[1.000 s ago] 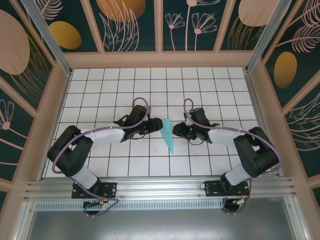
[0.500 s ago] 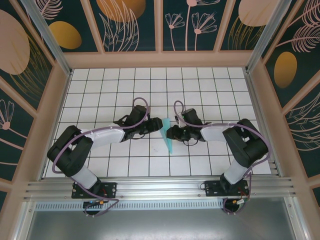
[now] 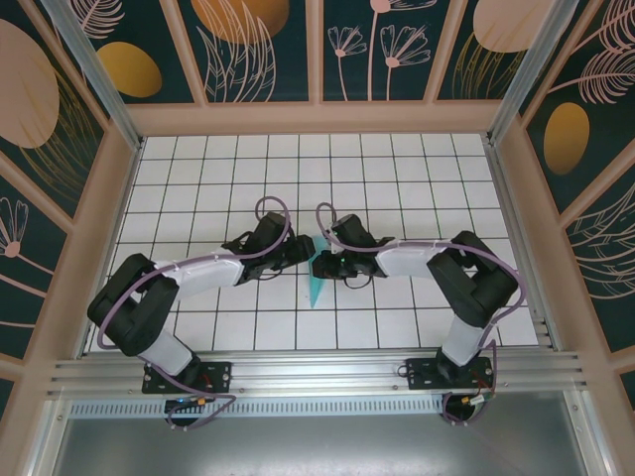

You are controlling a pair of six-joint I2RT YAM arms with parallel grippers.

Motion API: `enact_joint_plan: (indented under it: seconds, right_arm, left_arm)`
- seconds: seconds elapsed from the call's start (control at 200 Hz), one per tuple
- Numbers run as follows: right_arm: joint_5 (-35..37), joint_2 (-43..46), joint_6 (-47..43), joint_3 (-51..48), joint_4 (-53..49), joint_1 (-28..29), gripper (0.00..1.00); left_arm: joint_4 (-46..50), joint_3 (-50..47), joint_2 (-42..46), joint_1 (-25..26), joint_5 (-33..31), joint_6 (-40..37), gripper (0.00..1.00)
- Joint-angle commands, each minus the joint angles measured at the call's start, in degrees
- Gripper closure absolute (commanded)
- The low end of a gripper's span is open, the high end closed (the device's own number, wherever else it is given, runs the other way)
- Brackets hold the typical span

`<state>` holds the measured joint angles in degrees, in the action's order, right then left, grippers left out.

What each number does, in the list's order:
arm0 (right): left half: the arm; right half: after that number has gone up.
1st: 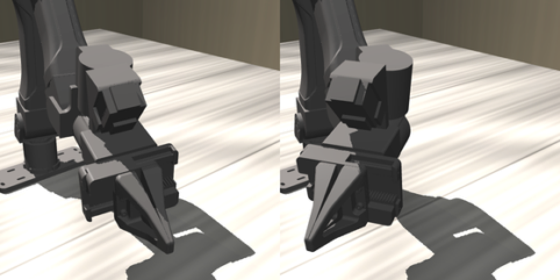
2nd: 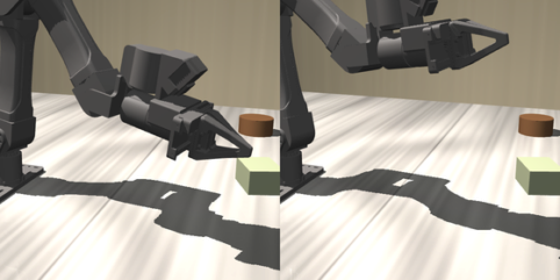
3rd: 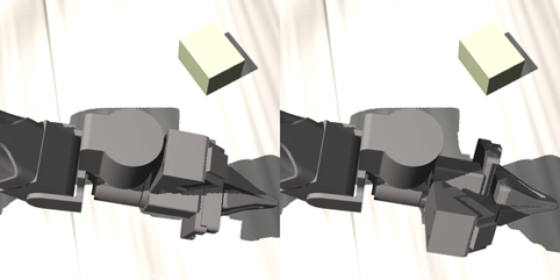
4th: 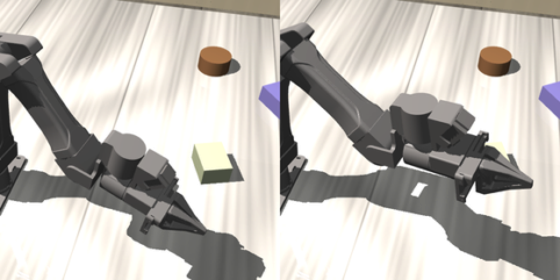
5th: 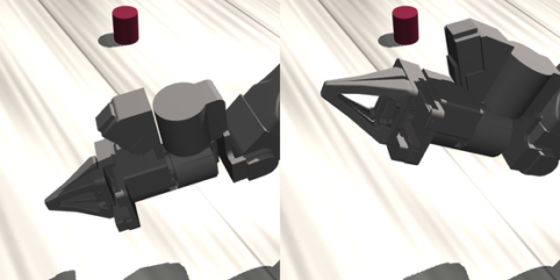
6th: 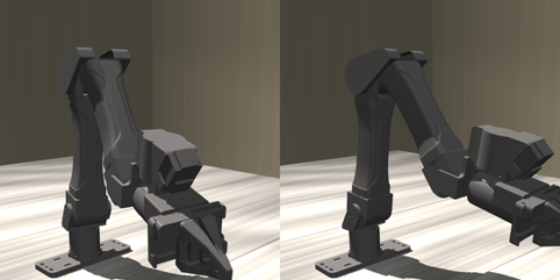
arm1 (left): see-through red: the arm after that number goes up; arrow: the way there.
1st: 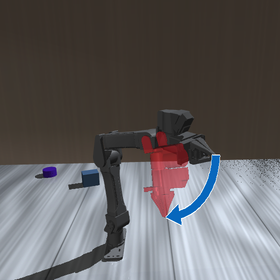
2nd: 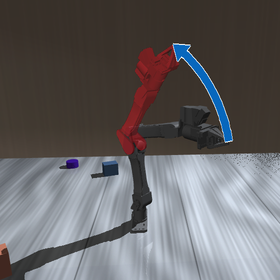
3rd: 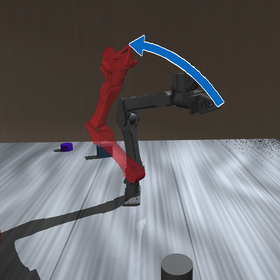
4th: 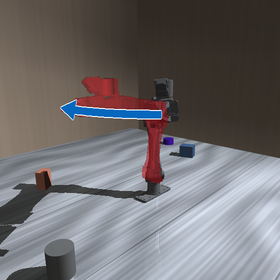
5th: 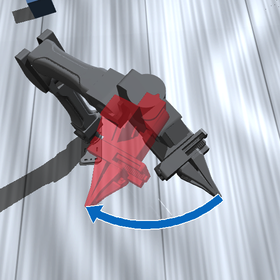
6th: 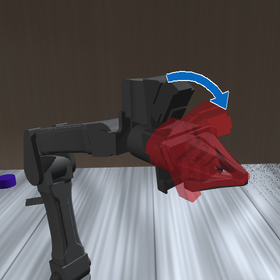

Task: Fold a paper plane with a square sheet of paper (pick it up from the middle)
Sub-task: Move a paper plane to the center of the table.

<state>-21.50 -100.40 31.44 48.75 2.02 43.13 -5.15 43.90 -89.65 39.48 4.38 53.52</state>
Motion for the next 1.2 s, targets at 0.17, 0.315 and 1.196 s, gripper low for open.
enact_joint_plan:
  seconds: [0.17,0.315,1.196]
  right_arm:
    - [8.15,-3.24,3.34,5.88,-6.60,2.83,0.78]
    - [11.55,-2.12,4.82,7.65,-9.84,3.27,0.96]
    - [27.07,-20.85,-0.34,37.53,-39.87,0.81,0.82]
  left_arm:
    - [3.22,-3.04,5.04,-0.29,-7.43,2.82,0.43]
    - [4.23,-2.99,5.70,-0.33,-8.65,2.73,0.43]
    - [4.47,-10.24,16.61,-3.12,-14.49,3.81,0.40]
